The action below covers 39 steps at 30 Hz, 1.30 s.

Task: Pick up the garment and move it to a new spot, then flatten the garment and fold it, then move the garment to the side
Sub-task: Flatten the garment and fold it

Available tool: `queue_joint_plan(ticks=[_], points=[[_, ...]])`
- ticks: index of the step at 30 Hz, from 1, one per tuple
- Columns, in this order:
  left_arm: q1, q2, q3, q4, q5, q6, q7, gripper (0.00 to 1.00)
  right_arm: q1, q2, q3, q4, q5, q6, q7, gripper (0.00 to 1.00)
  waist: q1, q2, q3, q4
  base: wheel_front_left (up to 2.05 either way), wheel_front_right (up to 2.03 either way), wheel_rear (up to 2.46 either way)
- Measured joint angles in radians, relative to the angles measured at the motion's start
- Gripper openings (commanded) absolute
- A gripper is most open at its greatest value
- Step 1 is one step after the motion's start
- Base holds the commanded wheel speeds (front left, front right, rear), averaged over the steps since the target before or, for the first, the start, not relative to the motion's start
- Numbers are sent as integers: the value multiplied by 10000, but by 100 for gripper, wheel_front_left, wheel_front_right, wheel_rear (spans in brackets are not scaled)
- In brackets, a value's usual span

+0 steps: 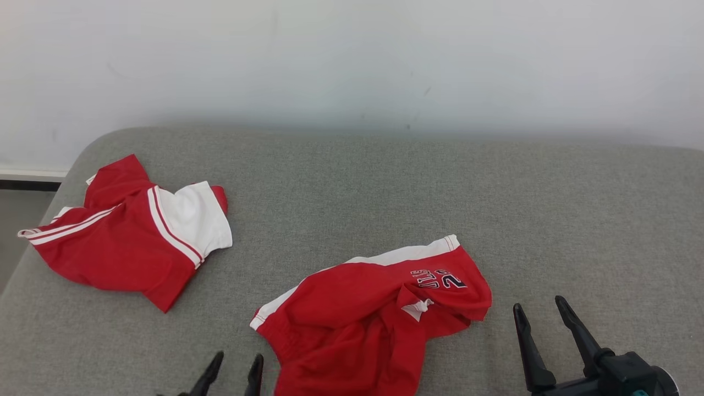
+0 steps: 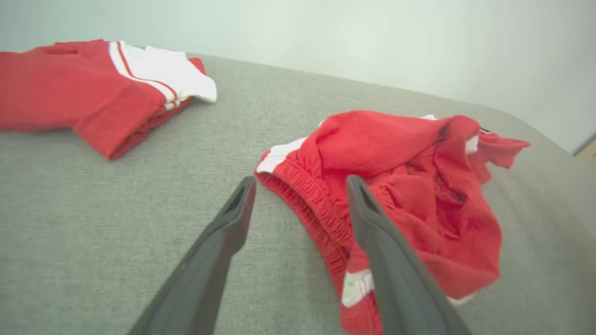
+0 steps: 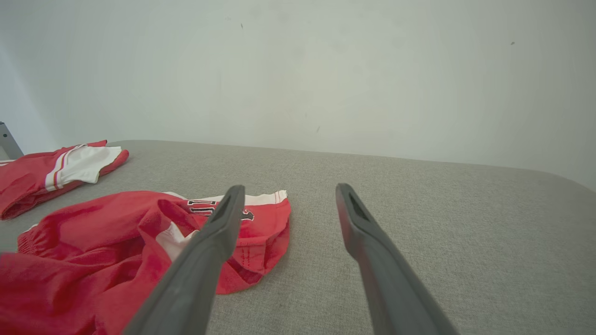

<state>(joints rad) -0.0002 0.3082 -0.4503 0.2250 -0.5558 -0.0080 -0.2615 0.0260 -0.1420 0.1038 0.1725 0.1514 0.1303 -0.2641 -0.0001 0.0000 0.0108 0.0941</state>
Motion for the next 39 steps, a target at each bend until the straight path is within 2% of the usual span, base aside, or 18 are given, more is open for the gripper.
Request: queue_joint_plan(ticks=[10,16,27,34,35,36,39], points=[[435,-585,2247,-798,961,-42,-12,100,50,-113,334,155,71,0,-2,100,0,0,-32,-53,0,0,0],[488,-849,3143,-731,1519,-453,-12,100,-416,-479,1377,648,69,0,-2,100,0,0,80,-60,0,0,0],[418,-1615,3333,-731,2259,-765,-12,100,-2472,-1181,3720,2836,244,2,0,100,2,0,225,495,0,0,0],[320,-1875,3429,-546,2512,-949,-12,100,-3559,-1335,4673,4217,525,0,-2,100,2,0,326,1022,0,0,0],[298,-1925,3484,-514,2556,-980,-12,100,-3797,-1361,4930,4571,531,2,0,43,2,0,357,1162,0,0,0],[295,-1937,3526,-500,2558,-989,-12,100,-3899,-1361,5020,4725,562,2,0,0,2,0,371,1226,0,0,0],[295,-1952,3643,-487,2585,-1062,-12,100,-4149,-1354,5227,5208,719,2,0,0,2,0,416,1356,0,0,0]])
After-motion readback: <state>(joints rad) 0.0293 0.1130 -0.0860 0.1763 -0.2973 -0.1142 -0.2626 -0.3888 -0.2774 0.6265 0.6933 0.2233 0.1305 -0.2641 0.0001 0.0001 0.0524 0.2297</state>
